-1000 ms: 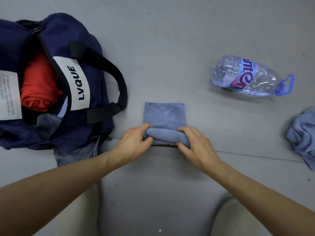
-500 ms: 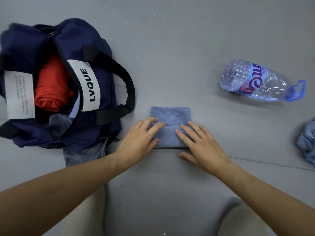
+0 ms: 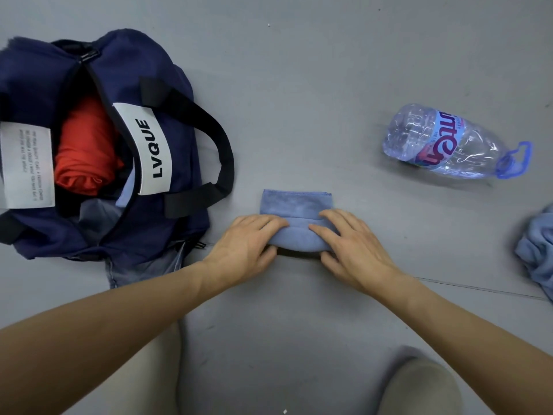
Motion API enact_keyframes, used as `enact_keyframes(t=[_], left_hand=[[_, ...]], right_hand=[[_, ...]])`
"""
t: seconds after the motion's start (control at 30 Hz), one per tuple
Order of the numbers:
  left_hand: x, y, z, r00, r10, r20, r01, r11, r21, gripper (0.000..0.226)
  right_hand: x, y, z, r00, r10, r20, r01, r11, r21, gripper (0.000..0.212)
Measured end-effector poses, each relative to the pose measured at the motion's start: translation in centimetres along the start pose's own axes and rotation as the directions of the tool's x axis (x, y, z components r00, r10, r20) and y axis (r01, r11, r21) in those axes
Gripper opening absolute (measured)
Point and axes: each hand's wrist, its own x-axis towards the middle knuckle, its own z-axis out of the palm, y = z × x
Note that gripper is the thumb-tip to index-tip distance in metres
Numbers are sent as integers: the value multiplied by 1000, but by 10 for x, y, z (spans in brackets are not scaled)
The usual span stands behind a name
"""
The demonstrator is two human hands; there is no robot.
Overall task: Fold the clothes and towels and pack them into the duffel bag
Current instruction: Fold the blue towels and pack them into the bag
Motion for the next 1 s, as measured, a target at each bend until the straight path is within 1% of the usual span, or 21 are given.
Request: enact_keyframes(t=[0.1, 0.17, 0.23, 0.3, 0.37, 0.4, 0.47, 0.5, 0.6, 0.67, 0.73, 0.8, 0.87, 0.9, 0.93, 1.0], left_hand=[[4, 2, -8, 998, -67, 9, 68, 994, -87, 38], [6, 2, -11, 989, -147, 21, 148, 975, -163, 35], [8, -1, -11, 977, -209, 49, 215, 956, -200, 40], [8, -5, -9, 977, -209, 47, 214, 957, -198, 50], [6, -9, -8, 976, -216, 37, 219, 945, -242, 57], [5, -10, -7, 974, -224, 36, 226, 937, -268, 57], [2, -13, -6, 969, -244, 41, 246, 927, -282, 55], [0, -12, -6, 965, -257, 43, 259, 928, -267, 53], [-3, -6, -6, 951, -308, 38, 309, 932, -187, 51], [-3, -1, -7, 913, -409, 15, 406, 901, -151, 52], [-5, 1, -12, 845, -535, -23, 525, 836, -163, 50], [-16, 1, -11, 802, -597, -13, 580, 785, -218, 45], [-31, 7, -5, 818, -568, 89, 559, 750, -353, 41], [-37, 12, -3, 840, -521, 152, 530, 729, -434, 45], [-39, 16, 1, 861, -470, 196, 501, 711, -494, 53], [-39, 24, 5, 886, -407, 223, 459, 699, -548, 62]], right_hand=[[5, -3, -9, 998, 50, 50, -56, 991, 125, 48], [8, -3, -15, 991, 102, 83, -117, 972, 205, 44], [8, -2, -18, 991, 102, 87, -119, 966, 229, 52], [7, 0, -17, 997, 49, 54, -59, 980, 192, 65], [6, -2, -18, 998, -10, 56, 5, 997, 83, 69], [6, -3, -18, 996, -15, 91, 13, 999, 29, 72], [6, -5, -16, 983, -5, 182, 10, 1000, -24, 78], [4, -7, -15, 980, -15, 200, 22, 999, -34, 76], [0, -11, -9, 983, -36, 178, 40, 999, -21, 57], [-1, -14, -6, 974, 0, 228, 5, 1000, -21, 59], [-3, -20, -5, 962, 54, 269, -45, 998, -39, 64], [-7, -27, -2, 964, 86, 250, -74, 996, -58, 68], [-14, -36, 4, 971, 86, 225, -76, 996, -52, 76], [-18, -39, 8, 969, 87, 230, -83, 996, -27, 80], [-22, -41, 12, 966, 90, 244, -100, 994, 31, 81], [-26, -44, 18, 955, 108, 278, -176, 956, 234, 83]])
